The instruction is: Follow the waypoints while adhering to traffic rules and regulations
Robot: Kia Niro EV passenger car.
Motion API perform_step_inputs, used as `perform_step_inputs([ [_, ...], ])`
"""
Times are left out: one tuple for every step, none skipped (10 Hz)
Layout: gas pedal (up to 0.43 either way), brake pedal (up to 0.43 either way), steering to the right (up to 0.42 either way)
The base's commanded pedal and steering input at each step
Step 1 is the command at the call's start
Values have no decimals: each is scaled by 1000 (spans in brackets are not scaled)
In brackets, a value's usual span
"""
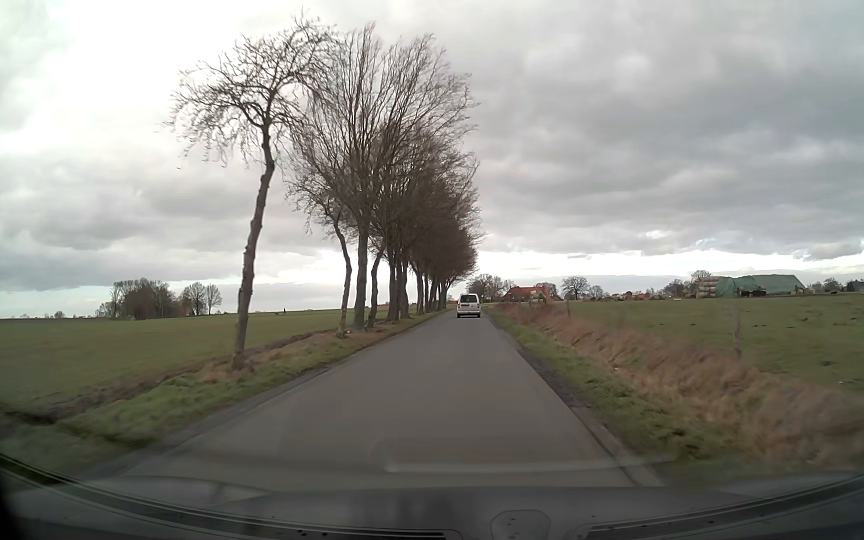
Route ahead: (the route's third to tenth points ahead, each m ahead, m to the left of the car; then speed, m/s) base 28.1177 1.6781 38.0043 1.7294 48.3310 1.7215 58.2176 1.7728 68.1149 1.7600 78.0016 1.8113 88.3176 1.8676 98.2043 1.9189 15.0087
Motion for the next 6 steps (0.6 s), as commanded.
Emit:
perform_step_inputs([
  [220, 0, -3],
  [220, 0, -3],
  [220, 0, -2],
  [220, 0, 0],
  [220, 0, 0],
  [228, 0, 0],
])
